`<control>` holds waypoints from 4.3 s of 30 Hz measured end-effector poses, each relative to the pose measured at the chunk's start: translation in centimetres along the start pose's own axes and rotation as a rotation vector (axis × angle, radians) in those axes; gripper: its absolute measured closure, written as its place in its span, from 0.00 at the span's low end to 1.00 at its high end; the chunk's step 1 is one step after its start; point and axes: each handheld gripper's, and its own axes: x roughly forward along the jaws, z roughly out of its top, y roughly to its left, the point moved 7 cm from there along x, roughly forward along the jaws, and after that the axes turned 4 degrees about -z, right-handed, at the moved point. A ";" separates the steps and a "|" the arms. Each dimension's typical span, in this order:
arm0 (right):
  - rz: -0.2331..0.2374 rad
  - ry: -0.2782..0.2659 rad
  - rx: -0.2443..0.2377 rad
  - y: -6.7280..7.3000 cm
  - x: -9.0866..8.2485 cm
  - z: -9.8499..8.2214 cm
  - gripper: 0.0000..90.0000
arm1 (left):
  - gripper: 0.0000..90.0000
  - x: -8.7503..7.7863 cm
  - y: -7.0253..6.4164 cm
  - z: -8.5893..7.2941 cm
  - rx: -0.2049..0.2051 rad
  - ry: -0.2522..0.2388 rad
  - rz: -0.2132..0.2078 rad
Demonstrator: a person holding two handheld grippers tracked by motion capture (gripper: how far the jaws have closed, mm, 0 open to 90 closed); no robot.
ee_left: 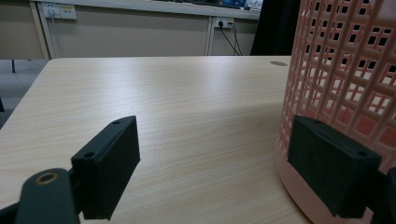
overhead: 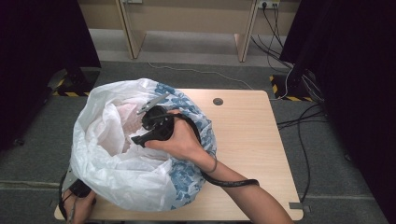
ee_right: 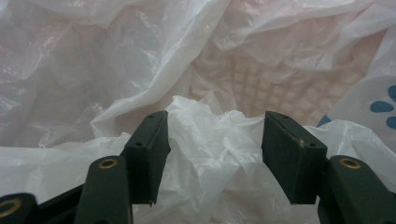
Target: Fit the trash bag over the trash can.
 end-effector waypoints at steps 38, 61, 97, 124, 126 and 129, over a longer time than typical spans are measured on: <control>0.088 -0.131 -0.098 2.9 -1.7 4.6 0.47 | 0.18 0.0 0.0 0.0 0.000 -0.001 -0.001; 0.126 0.064 -0.168 4.2 2.9 2.4 0.51 | 0.18 0.0 -0.1 0.0 0.001 0.000 -0.002; 0.009 -0.251 -0.030 -0.4 -6.3 6.4 0.40 | 0.18 0.1 -0.1 0.0 0.000 0.001 0.000; -0.077 -0.259 0.021 -4.7 -10.3 3.3 0.38 | 0.18 0.1 -0.1 0.0 0.000 0.000 0.001; -0.084 -0.256 0.032 -5.0 -10.5 2.9 0.38 | 0.18 0.1 -0.1 0.0 0.001 0.001 0.002; -0.091 -0.255 0.040 -5.5 -10.8 2.4 0.38 | 0.18 0.1 -0.1 0.0 0.002 0.001 0.002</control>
